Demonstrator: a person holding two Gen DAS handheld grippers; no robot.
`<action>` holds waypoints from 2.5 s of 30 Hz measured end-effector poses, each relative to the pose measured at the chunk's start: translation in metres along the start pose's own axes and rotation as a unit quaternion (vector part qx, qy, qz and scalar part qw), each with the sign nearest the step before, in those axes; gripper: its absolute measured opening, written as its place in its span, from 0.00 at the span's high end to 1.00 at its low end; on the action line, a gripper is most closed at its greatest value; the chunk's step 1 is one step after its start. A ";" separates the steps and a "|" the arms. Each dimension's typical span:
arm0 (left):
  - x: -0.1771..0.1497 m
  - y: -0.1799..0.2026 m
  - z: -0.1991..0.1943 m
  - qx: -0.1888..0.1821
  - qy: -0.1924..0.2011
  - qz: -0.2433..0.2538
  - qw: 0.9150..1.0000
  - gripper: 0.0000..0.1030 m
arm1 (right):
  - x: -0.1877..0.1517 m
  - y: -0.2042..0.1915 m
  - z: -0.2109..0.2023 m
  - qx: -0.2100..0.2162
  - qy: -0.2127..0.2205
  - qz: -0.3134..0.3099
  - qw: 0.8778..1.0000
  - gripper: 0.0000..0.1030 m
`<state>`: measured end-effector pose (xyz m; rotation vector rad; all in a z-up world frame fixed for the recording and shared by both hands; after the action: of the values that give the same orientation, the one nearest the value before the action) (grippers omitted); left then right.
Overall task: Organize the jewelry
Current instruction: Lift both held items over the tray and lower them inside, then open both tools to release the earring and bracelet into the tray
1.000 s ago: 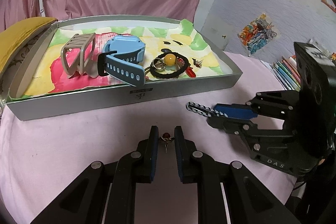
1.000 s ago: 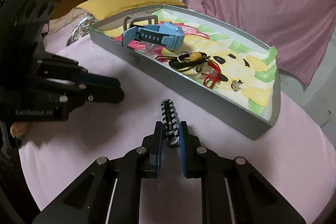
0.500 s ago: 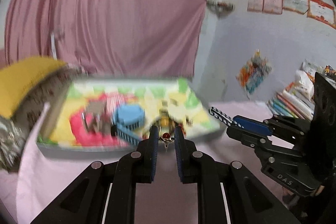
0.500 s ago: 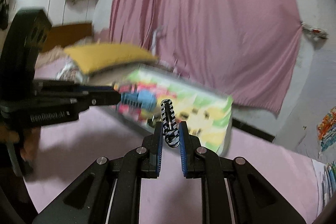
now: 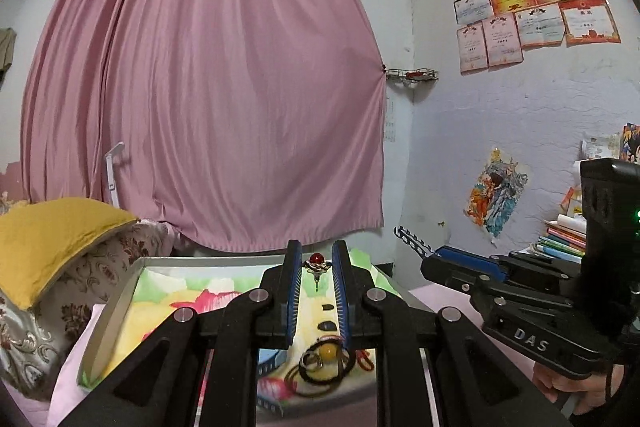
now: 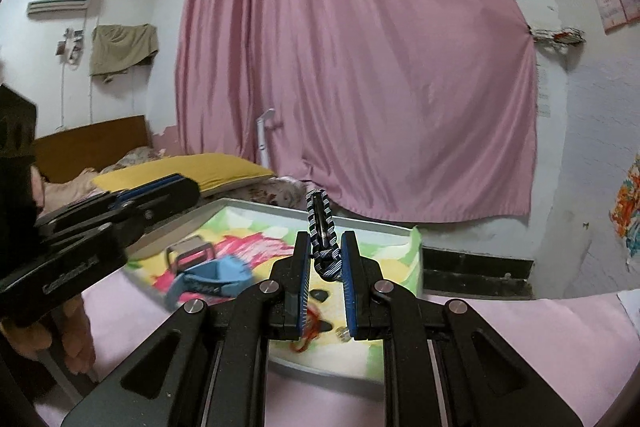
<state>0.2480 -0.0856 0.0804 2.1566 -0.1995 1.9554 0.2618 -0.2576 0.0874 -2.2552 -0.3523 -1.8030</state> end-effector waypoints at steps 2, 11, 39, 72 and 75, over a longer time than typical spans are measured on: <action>0.000 -0.001 0.006 0.003 0.000 -0.005 1.000 0.86 | -0.001 0.003 0.009 -0.003 -0.002 0.007 1.000 0.87; -0.017 -0.012 0.033 0.016 -0.050 -0.021 0.998 0.86 | -0.005 0.002 0.024 -0.015 -0.006 0.006 1.000 0.87; -0.069 -0.010 0.066 -0.019 -0.219 -0.038 0.975 0.86 | -0.067 0.015 0.072 0.006 -0.185 0.066 0.980 0.87; -0.079 -0.016 0.070 -0.011 -0.240 -0.046 0.970 0.86 | -0.082 0.011 0.082 0.016 -0.227 0.072 0.971 0.84; -0.077 -0.017 0.069 -0.008 -0.236 -0.046 0.971 0.86 | -0.081 0.011 0.081 0.015 -0.222 0.072 0.972 0.77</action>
<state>0.3104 -0.0904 -0.0036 2.5371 -0.1842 1.3584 0.3224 -0.2448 -0.0093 -2.5745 -0.2776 -1.2040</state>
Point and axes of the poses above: each gripper's, at about its wrist camera, not at the fingertips, and z roughly the way its jaws point, y to its right, x to its top, the point moved 6 cm from there along z, roughly the way its jaws point, and after that the axes turned 5 degrees about y, right-handed, at the moved point
